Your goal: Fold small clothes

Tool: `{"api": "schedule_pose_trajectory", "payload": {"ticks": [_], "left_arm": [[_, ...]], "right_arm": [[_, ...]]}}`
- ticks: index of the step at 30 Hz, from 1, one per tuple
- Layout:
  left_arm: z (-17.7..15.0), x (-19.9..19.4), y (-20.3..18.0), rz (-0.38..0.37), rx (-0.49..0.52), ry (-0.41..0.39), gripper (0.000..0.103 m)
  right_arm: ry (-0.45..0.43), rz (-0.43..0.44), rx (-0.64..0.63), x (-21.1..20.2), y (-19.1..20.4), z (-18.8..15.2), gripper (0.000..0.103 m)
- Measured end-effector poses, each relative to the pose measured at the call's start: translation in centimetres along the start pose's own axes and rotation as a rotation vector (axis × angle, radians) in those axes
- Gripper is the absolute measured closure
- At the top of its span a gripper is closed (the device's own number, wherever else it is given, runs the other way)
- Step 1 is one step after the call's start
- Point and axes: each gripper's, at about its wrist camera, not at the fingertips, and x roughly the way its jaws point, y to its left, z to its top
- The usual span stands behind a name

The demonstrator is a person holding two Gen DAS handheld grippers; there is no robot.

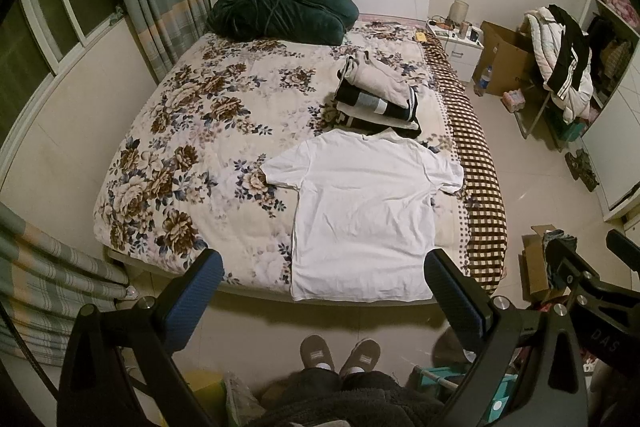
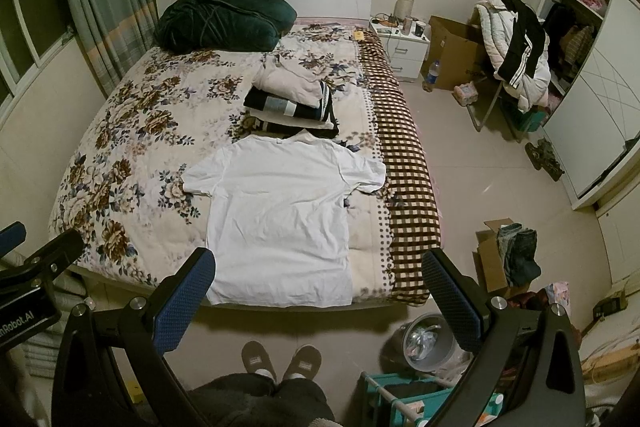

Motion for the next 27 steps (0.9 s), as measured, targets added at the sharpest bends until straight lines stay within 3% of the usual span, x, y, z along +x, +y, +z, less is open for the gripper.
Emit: {"api": "schedule_pose_trajectory", "payload": {"ticks": [10, 14, 19, 24, 27], "left_arm": [[-0.1, 0.0, 0.0, -0.003, -0.002, 0.000, 0.000], [0.0, -0.1, -0.1, -0.003, -0.002, 0.003, 0.000], [1.1, 0.0, -0.3, -0.008, 0.003, 0.015, 0.000], [1.5, 2.4, 0.4, -0.010, 0.010, 0.025, 0.000], [2.3, 3.7, 1.1, 0.015, 0.010, -0.009, 0.000]], "right_arm": [[0.000, 0.001, 0.001, 0.4, 0.3, -0.3, 0.000], [0.008, 0.002, 0.002, -0.3, -0.6, 2.0, 0.000], [0.008, -0.001, 0.003, -0.4, -0.7, 1.9, 0.000], [0.024, -0.003, 0.010, 2.8, 1.8, 1.5, 0.000], [0.039, -0.002, 0.026, 4.6, 2.5, 1.5, 0.000]]}}
